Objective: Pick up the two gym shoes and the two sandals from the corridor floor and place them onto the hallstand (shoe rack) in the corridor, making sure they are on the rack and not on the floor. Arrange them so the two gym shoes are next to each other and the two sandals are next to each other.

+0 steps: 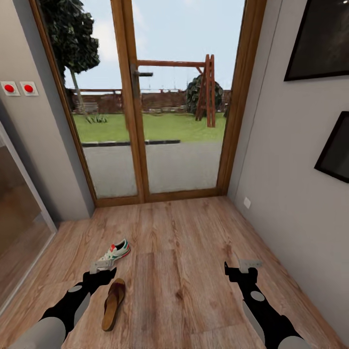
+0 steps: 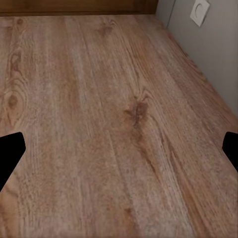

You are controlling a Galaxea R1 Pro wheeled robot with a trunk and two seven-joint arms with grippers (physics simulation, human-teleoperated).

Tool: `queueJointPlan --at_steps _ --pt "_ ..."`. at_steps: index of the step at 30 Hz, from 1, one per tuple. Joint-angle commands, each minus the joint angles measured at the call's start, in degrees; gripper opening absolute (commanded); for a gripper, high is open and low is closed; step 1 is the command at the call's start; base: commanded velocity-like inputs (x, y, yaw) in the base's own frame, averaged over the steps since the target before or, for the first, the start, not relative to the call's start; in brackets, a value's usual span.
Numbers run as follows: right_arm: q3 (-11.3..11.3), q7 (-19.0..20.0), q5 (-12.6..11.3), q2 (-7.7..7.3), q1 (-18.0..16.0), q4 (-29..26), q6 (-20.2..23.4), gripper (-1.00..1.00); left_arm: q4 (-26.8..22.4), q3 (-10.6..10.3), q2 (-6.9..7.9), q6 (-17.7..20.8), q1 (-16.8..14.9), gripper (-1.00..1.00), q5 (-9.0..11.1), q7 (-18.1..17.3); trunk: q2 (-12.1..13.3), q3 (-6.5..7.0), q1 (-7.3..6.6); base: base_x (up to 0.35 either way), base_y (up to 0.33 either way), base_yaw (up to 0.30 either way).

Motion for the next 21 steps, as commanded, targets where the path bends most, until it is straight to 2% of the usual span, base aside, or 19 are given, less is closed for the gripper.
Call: queueJointPlan --at_steps 1,15,21 --pt "0.5 -0.4 -0.5 -0.08 0.0 0.0 -0.2 1.0 0.0 0.5 -0.05 -0.2 -0.1 1.0 -0.6 -0.4 -0.4 -0.23 0.21 0.0 0.0 0.0" --pt "0.4 -0.5 -0.5 -0.06 0.0 0.0 -0.2 1.0 0.0 0.6 -0.04 -0.2 -0.5 1.0 -0.5 -0.3 -6.1 -2.75 3.29 0.0 0.0 0.0" --pt "0.4 -0.5 -0.5 -0.06 0.0 0.0 -0.2 1.0 0.2 0.7 -0.02 -0.3 -0.2 1.0 -0.5 -0.3 -6.1 -4.08 3.44 0.0 0.0 0.0"
